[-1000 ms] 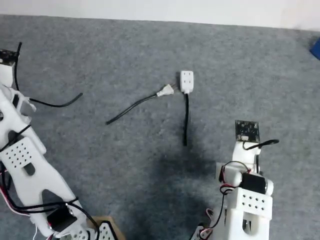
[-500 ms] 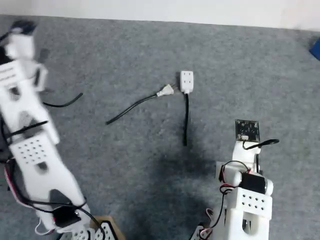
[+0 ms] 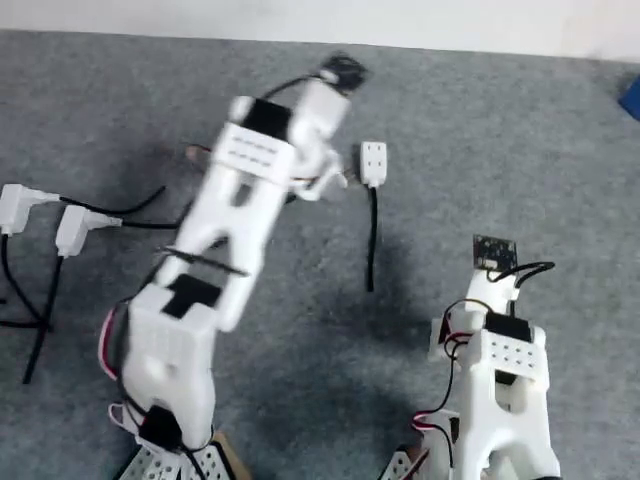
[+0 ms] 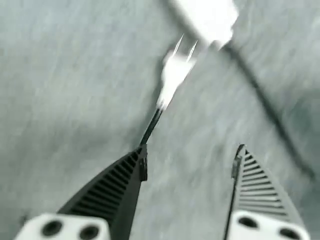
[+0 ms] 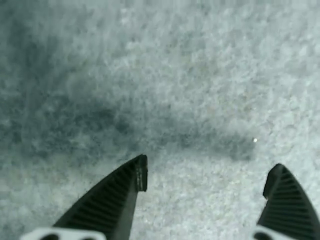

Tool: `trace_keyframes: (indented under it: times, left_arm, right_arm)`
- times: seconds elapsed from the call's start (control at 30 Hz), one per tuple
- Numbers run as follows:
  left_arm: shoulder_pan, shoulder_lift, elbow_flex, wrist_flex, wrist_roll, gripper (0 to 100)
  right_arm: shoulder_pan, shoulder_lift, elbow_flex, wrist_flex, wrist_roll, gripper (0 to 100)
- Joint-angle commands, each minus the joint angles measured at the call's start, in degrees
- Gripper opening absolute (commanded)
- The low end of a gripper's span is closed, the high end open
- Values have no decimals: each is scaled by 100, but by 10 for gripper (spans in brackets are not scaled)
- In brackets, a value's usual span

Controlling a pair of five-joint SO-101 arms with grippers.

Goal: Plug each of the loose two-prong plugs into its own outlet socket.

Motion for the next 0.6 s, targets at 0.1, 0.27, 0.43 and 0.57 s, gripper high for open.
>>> trace_keyframes:
  times: [0.1, 0.27, 0.43, 0.57]
  left_arm:
    - [435, 1490, -1095, -1468, 774, 284]
    - [822, 2818, -2703, -1442, 923, 284]
    - [1086, 3697, -4084, -1284, 932, 281]
    - [822, 4040, -4453, -1319, 949, 280]
  right_arm:
    - [-66, 31, 4, -207, -53, 357]
    - [-145, 40, 13, -207, -44, 357]
    - [-312, 31, 189, -347, -18, 357]
    - [-312, 31, 189, -347, -18, 357]
